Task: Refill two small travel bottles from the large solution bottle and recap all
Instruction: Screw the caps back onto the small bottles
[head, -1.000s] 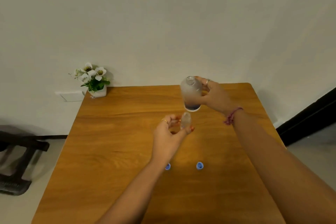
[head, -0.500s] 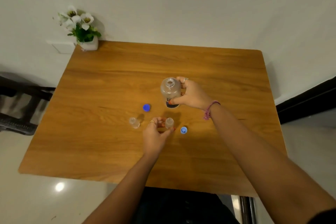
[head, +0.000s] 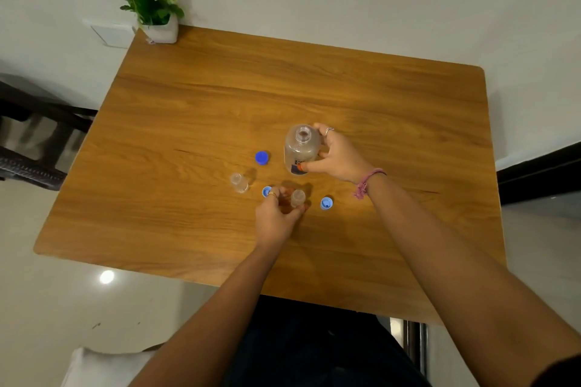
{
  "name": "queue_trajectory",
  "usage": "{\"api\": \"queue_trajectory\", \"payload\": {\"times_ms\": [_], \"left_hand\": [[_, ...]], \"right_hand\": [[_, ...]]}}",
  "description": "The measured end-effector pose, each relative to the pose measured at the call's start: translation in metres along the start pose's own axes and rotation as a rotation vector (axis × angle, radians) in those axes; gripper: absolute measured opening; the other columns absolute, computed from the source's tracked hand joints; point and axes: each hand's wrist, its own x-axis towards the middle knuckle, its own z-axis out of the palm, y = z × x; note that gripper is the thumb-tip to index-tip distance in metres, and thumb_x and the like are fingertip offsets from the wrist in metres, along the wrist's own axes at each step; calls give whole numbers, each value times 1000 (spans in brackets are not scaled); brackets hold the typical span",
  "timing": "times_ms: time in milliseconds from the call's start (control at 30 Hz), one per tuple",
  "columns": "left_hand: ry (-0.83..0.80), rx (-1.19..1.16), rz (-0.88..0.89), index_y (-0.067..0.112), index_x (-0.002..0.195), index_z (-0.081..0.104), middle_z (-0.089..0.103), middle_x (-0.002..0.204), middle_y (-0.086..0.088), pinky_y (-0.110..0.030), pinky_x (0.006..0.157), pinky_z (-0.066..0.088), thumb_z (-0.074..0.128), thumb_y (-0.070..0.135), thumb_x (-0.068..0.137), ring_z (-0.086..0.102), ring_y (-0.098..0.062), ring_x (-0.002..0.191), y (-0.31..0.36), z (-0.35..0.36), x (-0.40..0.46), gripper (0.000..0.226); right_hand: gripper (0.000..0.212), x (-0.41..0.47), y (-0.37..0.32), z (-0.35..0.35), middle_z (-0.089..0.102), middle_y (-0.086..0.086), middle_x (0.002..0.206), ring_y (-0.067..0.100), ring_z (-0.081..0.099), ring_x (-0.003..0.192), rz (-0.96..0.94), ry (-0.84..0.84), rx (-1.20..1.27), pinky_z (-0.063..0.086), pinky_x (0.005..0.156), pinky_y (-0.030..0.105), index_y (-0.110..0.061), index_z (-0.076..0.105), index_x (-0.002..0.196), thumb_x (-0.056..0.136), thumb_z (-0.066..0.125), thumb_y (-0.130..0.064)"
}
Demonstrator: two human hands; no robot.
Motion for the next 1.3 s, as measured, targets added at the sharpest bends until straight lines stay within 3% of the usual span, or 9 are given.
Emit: {"api": "queue_trajectory", "payload": {"times_ms": [200, 267, 467, 600, 700, 800, 933, 1133, 1300], "left_hand": [[-41, 50, 16, 13, 113, 57, 63, 105, 5, -21, 78, 46, 79, 23, 76, 58, -9, 95, 2, -1, 1, 44], [-55, 75, 50, 14, 119, 55, 62, 106, 6, -17, 74, 47, 79, 25, 76, 58, -7, 89, 2, -3, 0, 51], [-14, 197, 455, 3, 109, 55, 42, 100, 3, -12, 62, 38, 67, 3, 76, 44, 7, 69, -7, -44, -17, 34], [206, 184, 582, -6, 100, 50, 36, 96, -5, -15, 66, 37, 55, 17, 71, 43, -11, 72, -25, -89, -5, 37], [240, 264, 517, -11, 111, 44, 38, 103, -13, -24, 79, 41, 65, 15, 72, 48, -34, 84, -40, -116, 21, 52], [48, 280, 411, -9, 128, 38, 40, 120, -17, -38, 95, 44, 81, 18, 73, 47, -32, 107, -48, -129, 48, 75], [-270, 210, 311, 14, 139, 39, 45, 129, 4, -24, 102, 36, 81, 18, 74, 45, -11, 122, -43, -133, 73, 77], [-386, 253, 343, 16, 132, 50, 59, 132, 0, -33, 106, 43, 74, 12, 80, 52, -12, 123, -45, -130, 87, 57], [-384, 268, 404, 15, 121, 58, 63, 121, 1, -19, 96, 40, 71, 11, 83, 55, -9, 113, -39, -131, 89, 41]], "right_hand": [[106, -11, -2, -5, 29, 2, 152, 17, 32, 137, -21, 40, -160, 36, 109, 39, -14, 16, 148, 65, 82, -19], [95, -27, -10, -7, 34, 2, 148, 23, 46, 125, -45, 141, -239, 44, 100, 34, -16, 21, 146, 70, 78, -15], [39, -100, -50, 21, 61, -2, 105, 5, 60, 88, -289, 512, -136, 52, 74, 20, -18, 60, 116, 80, 67, -7], [25, -116, -66, 73, 64, 0, 98, 12, 62, 78, -310, 371, -306, 51, 70, 23, -14, 65, 109, 85, 60, -9], [36, -100, -67, 115, 57, 8, 122, 23, 63, 95, -166, 216, -554, 53, 78, 31, -10, 53, 126, 91, 48, -7], [49, -76, -65, 145, 32, 15, 147, 29, 61, 106, 16, 132, -713, 53, 83, 35, -4, 32, 140, 92, 39, 0], [55, -48, -67, 170, 13, 26, 152, 29, 63, 101, 154, 171, -830, 53, 77, 34, 2, 17, 144, 92, 36, 5], [53, -22, -57, 179, 28, 24, 145, 31, 62, 101, 266, 287, -854, 52, 78, 36, 1, 20, 143, 93, 37, 4], [39, -16, -53, 176, 47, 18, 123, 32, 59, 101, 274, 283, -856, 50, 77, 36, -1, 36, 131, 92, 41, 3]]}}
